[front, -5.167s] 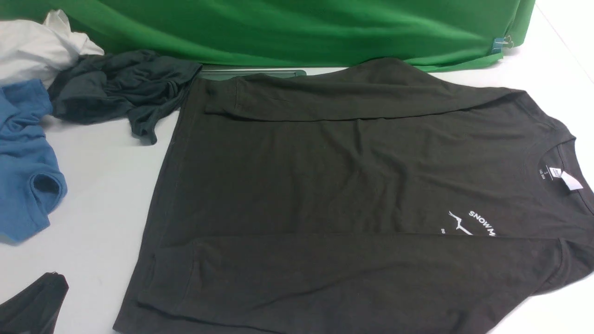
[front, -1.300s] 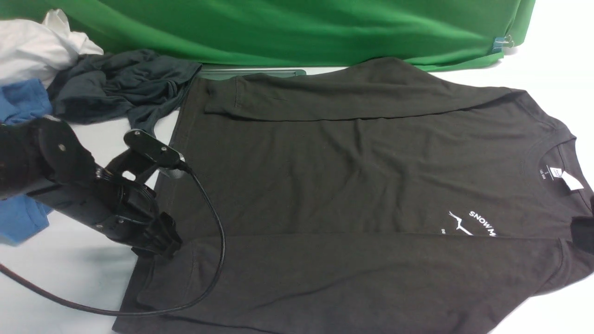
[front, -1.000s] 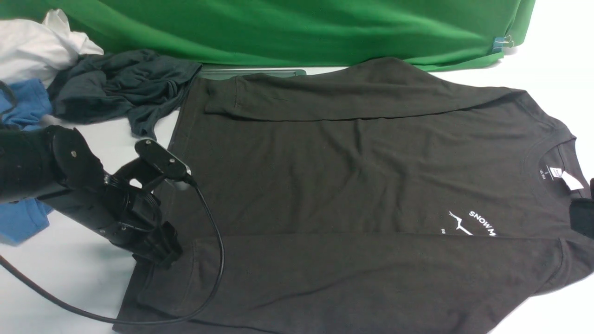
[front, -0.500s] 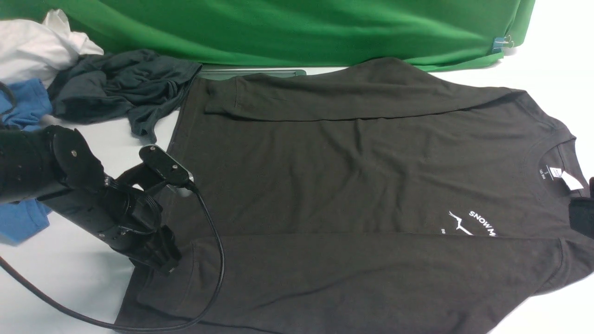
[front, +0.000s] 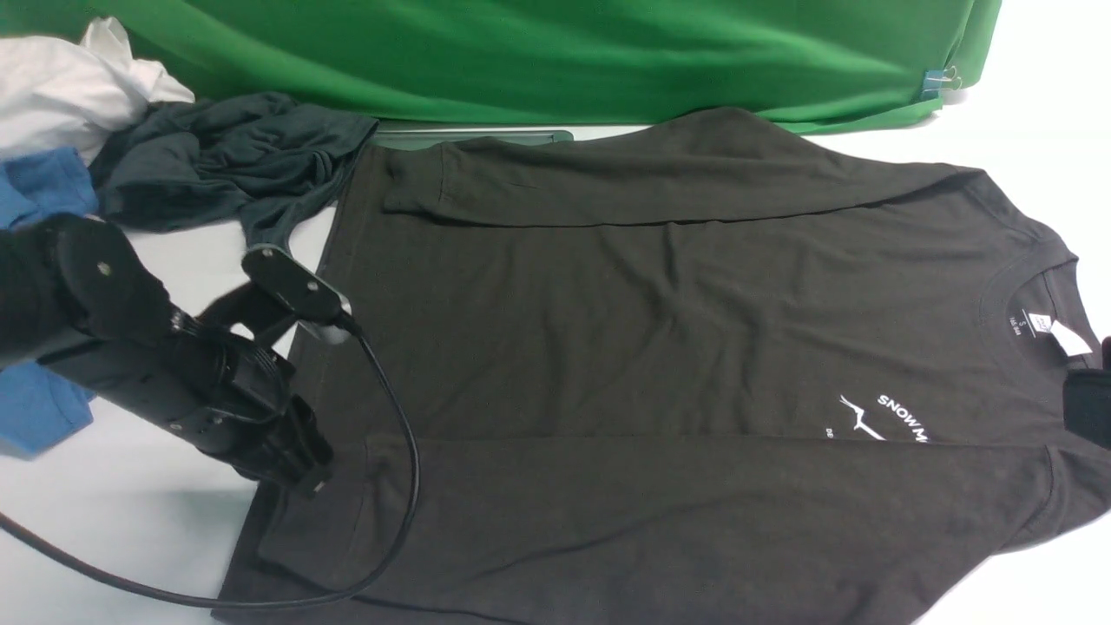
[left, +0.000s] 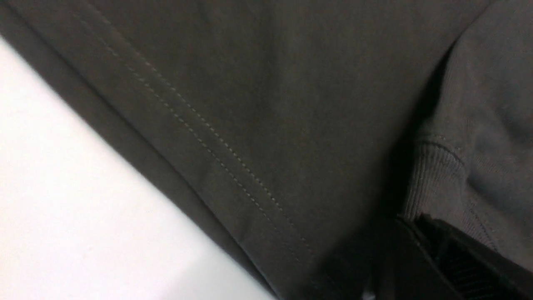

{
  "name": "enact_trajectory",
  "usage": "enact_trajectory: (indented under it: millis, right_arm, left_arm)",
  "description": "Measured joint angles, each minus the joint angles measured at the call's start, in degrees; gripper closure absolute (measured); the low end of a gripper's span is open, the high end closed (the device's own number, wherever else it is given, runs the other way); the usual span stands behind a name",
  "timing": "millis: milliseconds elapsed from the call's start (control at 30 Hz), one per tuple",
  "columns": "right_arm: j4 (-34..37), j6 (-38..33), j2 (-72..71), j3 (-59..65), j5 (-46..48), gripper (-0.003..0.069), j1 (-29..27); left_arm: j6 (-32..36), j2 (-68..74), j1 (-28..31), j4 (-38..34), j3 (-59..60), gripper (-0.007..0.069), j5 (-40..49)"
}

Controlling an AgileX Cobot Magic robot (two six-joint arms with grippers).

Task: Fold a long-sleeved shirt on a white desktop.
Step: 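Fold the left side of the black T-shirt inward over its body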

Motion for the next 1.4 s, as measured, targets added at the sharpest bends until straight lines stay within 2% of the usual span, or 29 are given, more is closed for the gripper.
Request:
enact_trajectory:
  millis: [300,433,600,733,833,933,1000,1267,1333,1400]
  right_arm:
    - [-0.7,0.7,0.68,0.0,1.12,0.0421,0.0]
    - [-3.25,1.74,8.89,0.0,6.59,0.0419,0.0]
    - [-4.17,-1.27,20.68,0.0,6.94,0.0414,0.0]
    - [-7.53,-2.74,28.2,-1.42,6.8,0.0358,0.0]
    - [-12.41,-3.62,35.0,-3.47,5.79,0.0223,-1.09]
    - [-13.71,-7.85,40.18,-4.49,3.15,0.0151,-3.55]
    - [-13.97,-10.49,42.94,-4.68,0.62,0.0136,-4.95]
    - [-14.51,-21.09,54.81,-6.94,-4.08,0.0127,-8.12]
    - [-13.66,-26.92,58.67,-9.17,-4.77,0.0127,-8.12]
    - [-13.32,-29.71,60.62,-10.7,-5.06,0.0128,-8.12]
  left_arm:
    - [-0.51,-0.97,0.0,-0.14,0.0,0.0593,2.39]
    - [-2.49,-2.96,-0.58,-0.19,0.0,0.0593,3.17]
    - [-3.65,-7.37,-3.51,0.06,0.0,0.0593,5.01]
    - [-6.59,-10.65,-5.63,0.47,0.0,0.0593,6.39]
    - [-9.27,-13.21,-6.01,2.28,0.0,0.0593,8.51]
    - [-10.28,-15.21,-6.01,2.83,0.0,0.0593,8.8]
    - [-10.45,-16.48,-6.01,2.83,0.0,0.0593,8.8]
    - [-10.51,-22.49,-6.01,2.17,0.0,0.0593,8.86]
    - [-10.51,-24.63,-6.01,1.48,0.0,0.0593,8.86]
    - [-10.46,-25.54,-6.01,1.41,0.0,0.0593,8.86]
